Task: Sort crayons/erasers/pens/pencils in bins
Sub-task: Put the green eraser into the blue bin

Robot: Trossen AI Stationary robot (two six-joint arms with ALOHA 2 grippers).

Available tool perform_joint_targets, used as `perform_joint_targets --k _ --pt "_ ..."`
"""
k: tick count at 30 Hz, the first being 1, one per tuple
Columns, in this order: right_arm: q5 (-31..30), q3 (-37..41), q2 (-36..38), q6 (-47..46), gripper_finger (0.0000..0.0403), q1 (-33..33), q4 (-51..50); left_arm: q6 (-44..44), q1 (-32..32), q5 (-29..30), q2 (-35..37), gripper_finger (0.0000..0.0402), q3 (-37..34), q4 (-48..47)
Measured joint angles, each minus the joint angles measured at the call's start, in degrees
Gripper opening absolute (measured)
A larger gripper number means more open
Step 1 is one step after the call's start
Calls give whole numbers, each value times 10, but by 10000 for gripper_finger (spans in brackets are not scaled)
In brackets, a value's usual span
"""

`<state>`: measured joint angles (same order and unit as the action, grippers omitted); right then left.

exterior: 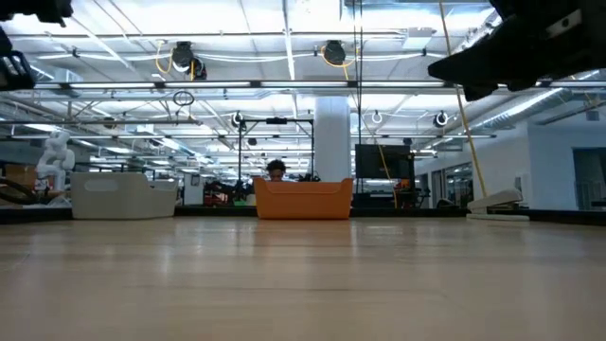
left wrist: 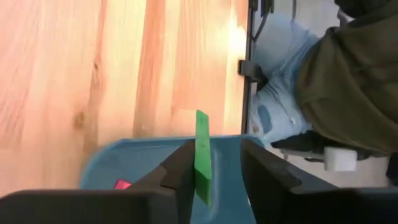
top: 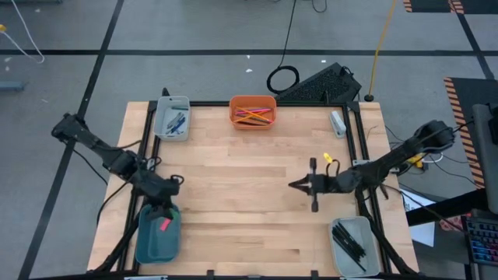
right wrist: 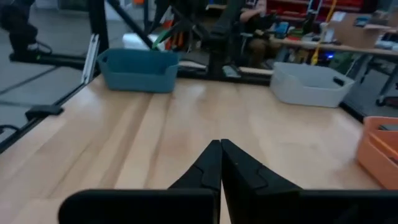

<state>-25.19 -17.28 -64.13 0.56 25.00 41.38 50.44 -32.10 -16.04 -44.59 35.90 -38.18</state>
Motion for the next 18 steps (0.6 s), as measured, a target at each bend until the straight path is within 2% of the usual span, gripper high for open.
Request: perform_joint_targets --k 4,9,14,16,18 --pt "0 35 46 -1 0 -9 13 12 34 -57 -3 98 0 -29" --pt "0 52 76 2 0 -9 13 69 27 -129 -20 48 -17 -119" --pt "0 54 84 20 0 -9 13 99 11 -143 -31 16 -79 -50" --pt "0 54 84 29 0 -9 16 112 2 -143 -37 17 -100 -10" --pt "-1 54 84 34 0 -9 17 130 -7 -144 -43 35 -115 22"
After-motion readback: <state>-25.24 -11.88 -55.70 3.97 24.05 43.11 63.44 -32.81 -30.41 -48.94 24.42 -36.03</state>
